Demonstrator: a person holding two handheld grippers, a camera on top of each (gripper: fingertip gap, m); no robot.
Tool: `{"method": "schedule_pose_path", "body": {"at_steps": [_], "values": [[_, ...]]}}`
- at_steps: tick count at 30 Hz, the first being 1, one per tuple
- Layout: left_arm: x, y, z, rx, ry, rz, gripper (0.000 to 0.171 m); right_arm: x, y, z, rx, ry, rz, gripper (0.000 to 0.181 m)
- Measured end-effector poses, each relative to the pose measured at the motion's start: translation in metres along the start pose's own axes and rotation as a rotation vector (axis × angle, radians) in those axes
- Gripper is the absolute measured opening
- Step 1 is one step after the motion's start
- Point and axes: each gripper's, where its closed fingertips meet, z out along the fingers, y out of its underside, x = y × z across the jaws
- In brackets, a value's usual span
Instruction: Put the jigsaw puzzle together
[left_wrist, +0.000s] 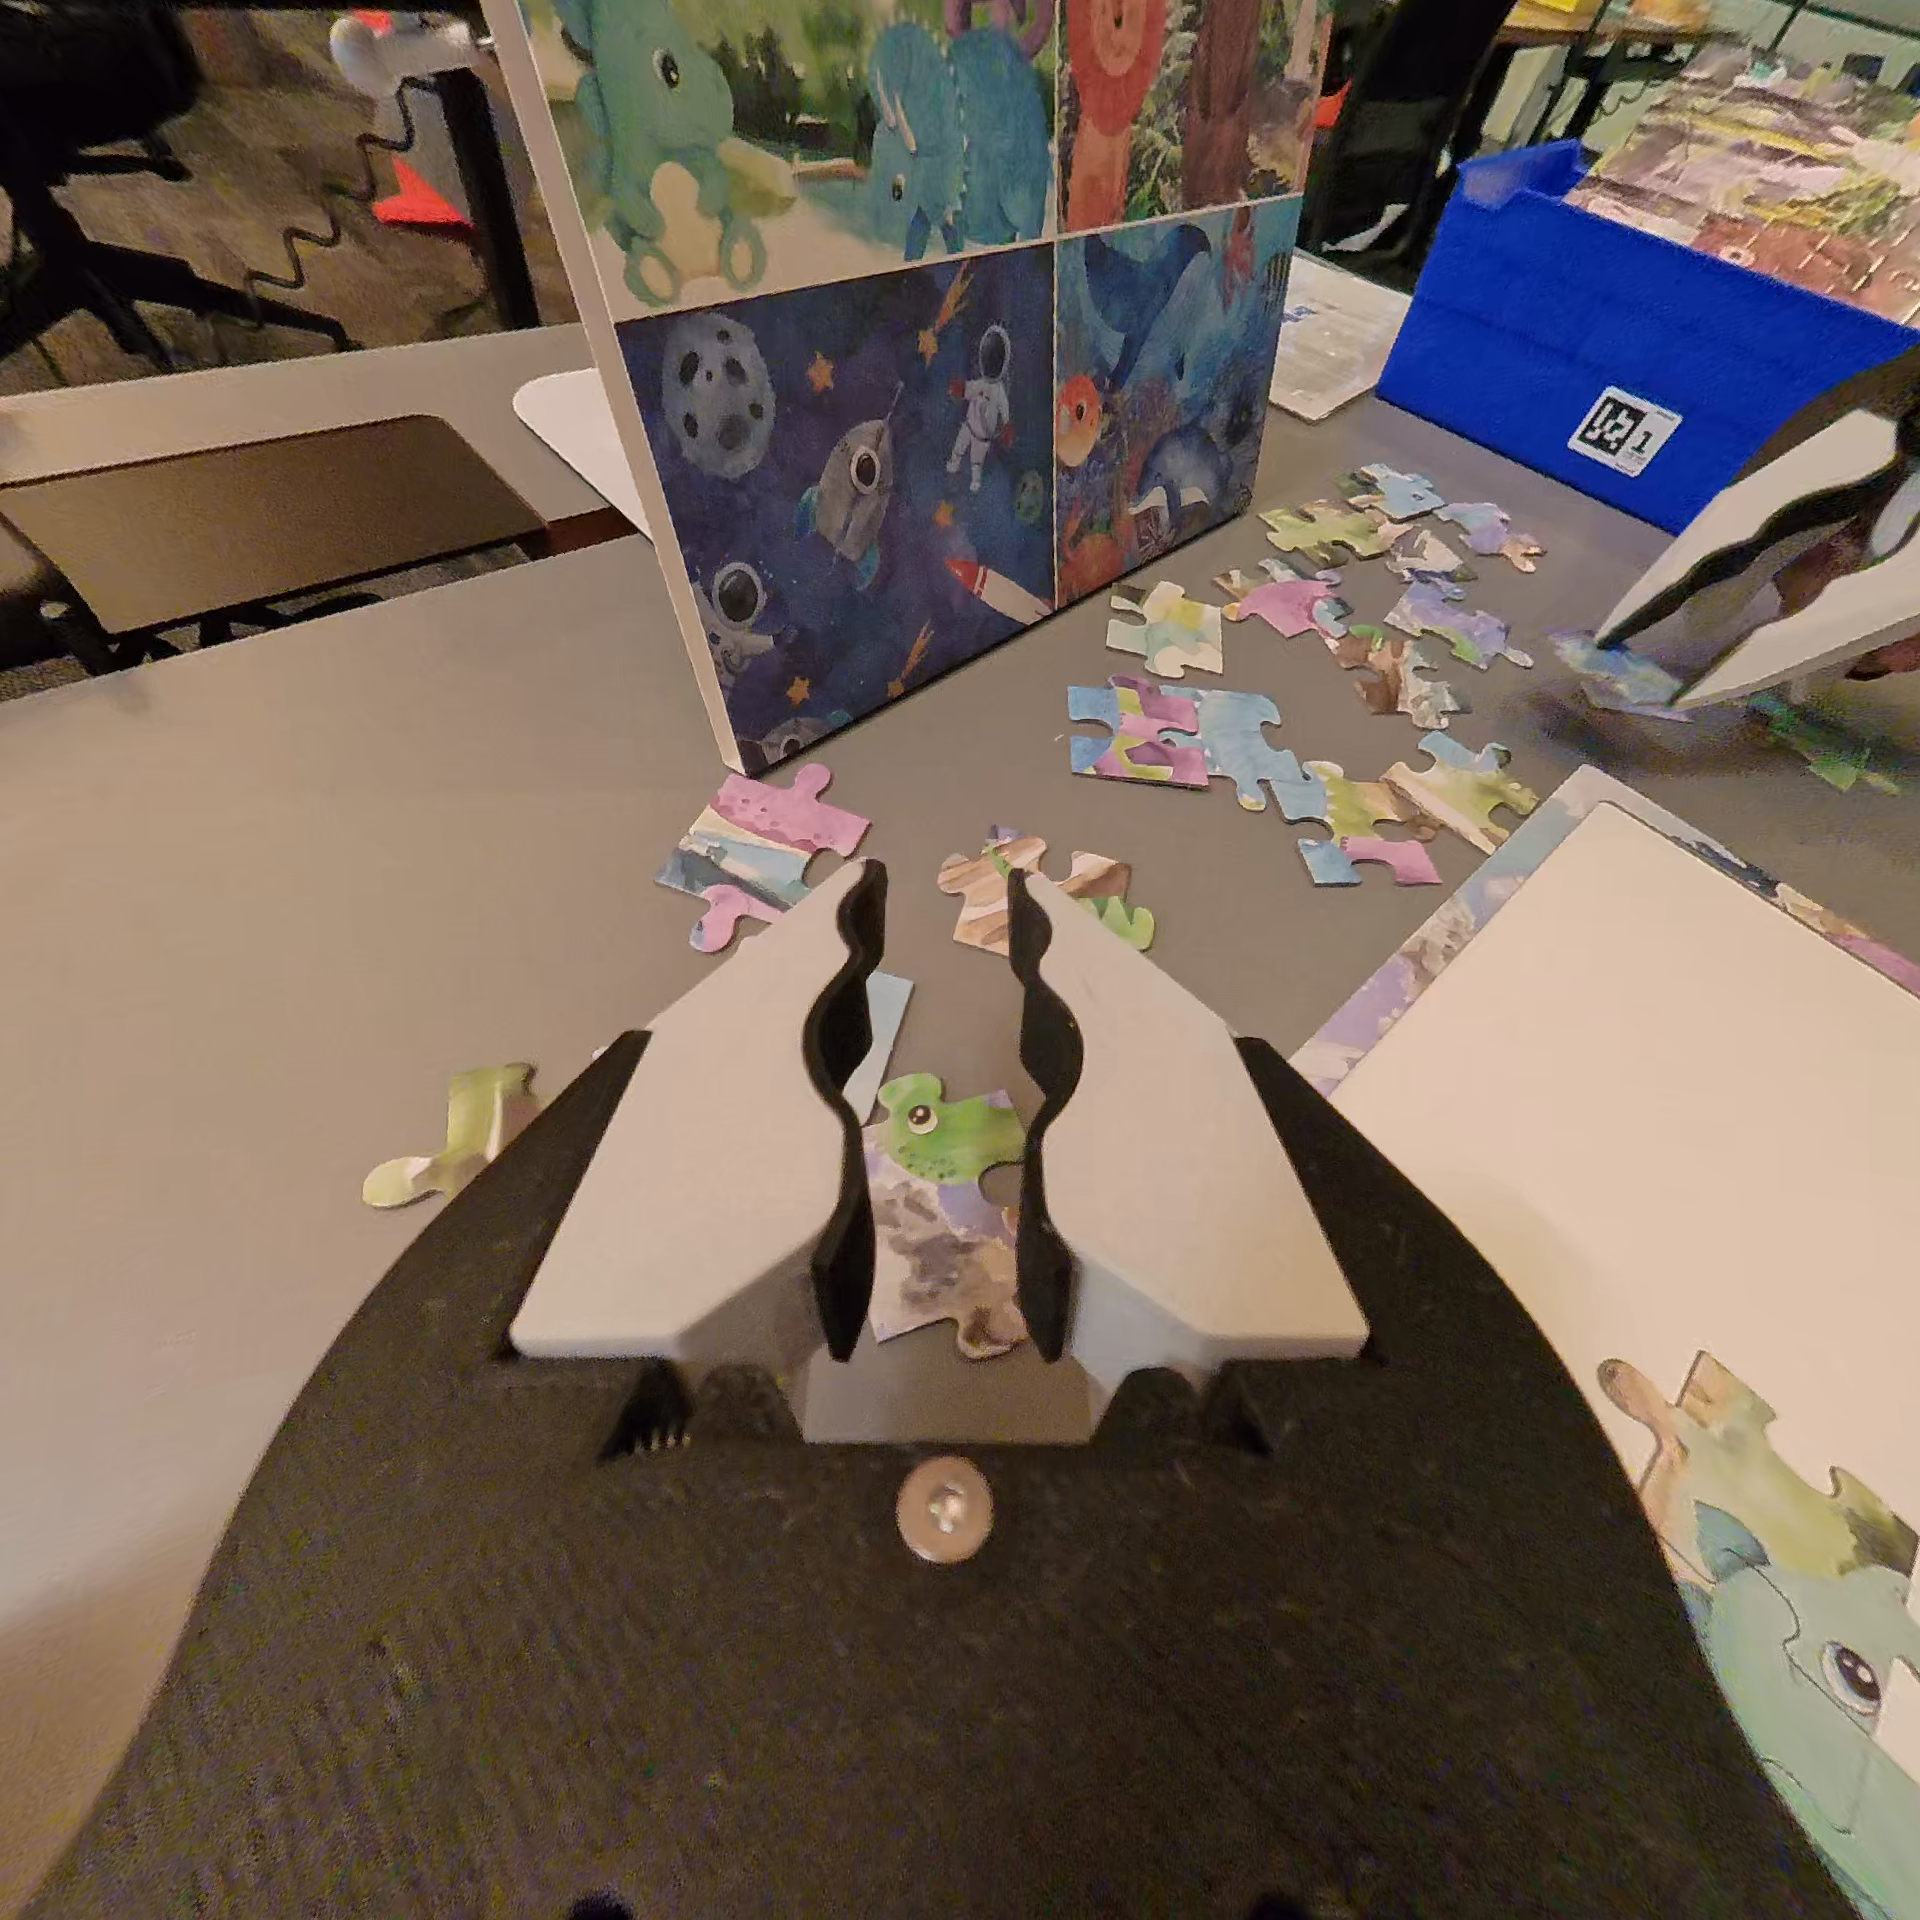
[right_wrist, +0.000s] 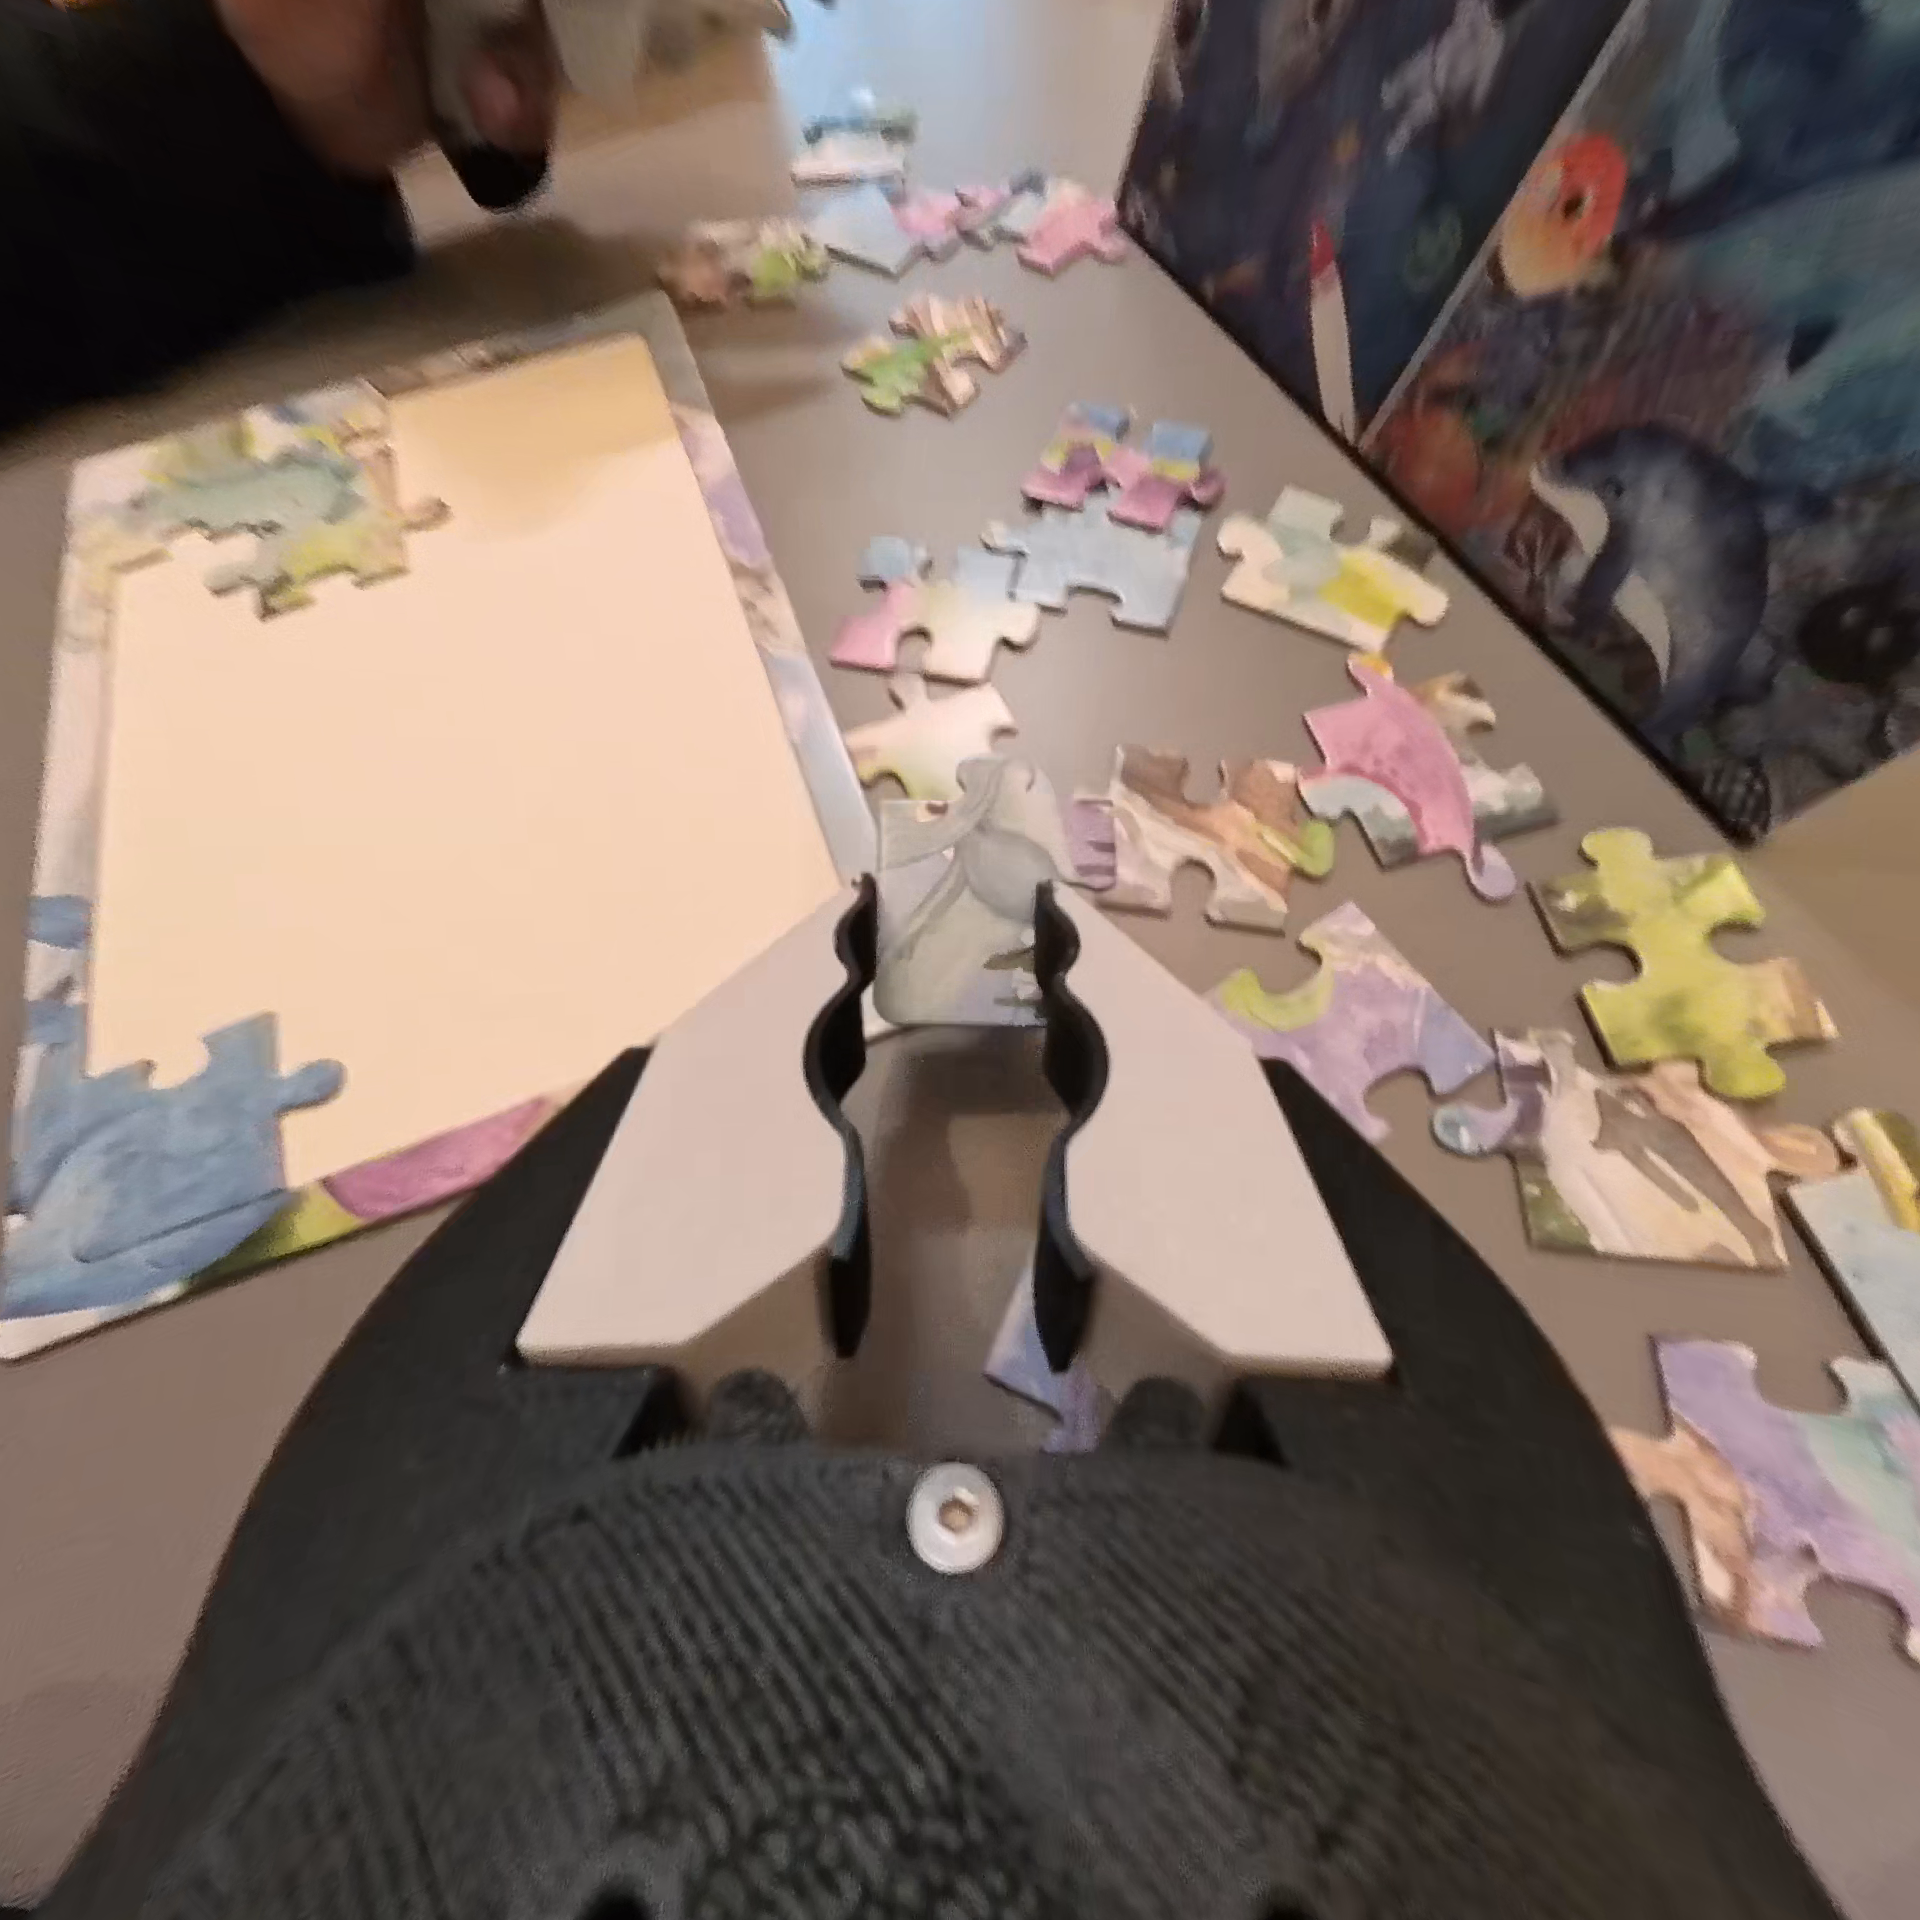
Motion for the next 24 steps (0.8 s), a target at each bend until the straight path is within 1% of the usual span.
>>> {"method": "schedule_pose_path", "body": {"at_steps": [3, 6, 11, 15, 17, 19, 21, 24], "values": [[0.002, 0.000, 0.001, -0.006, 0.000, 0.012, 0.022, -0.021, -0.021, 0.005, 0.054, -0.047, -0.058, 0.028], [0.004, 0.000, 0.002, -0.008, 0.002, 0.019, 0.022, -0.050, -0.039, 0.018, 0.091, -0.113, -0.122, 0.029], [0.006, 0.000, 0.003, -0.008, 0.008, 0.017, 0.021, -0.105, -0.060, 0.044, 0.132, -0.259, -0.187, 0.028], [0.006, 0.002, 0.004, -0.012, 0.009, 0.017, 0.022, -0.162, -0.077, 0.066, 0.158, -0.381, -0.224, 0.028], [0.005, 0.003, 0.004, -0.014, 0.011, 0.014, 0.022, -0.191, -0.078, 0.081, 0.127, -0.421, -0.236, 0.028], [0.005, 0.003, 0.005, -0.015, 0.012, 0.011, 0.022, -0.211, -0.072, 0.098, 0.059, -0.416, -0.253, 0.029], [0.005, 0.003, 0.005, -0.015, 0.012, 0.010, 0.021, -0.225, -0.064, 0.109, -0.001, -0.405, -0.277, 0.029], [0.007, 0.002, 0.005, -0.010, 0.017, 0.011, 0.021, -0.235, -0.057, 0.119, -0.046, -0.389, -0.300, 0.029]]}}
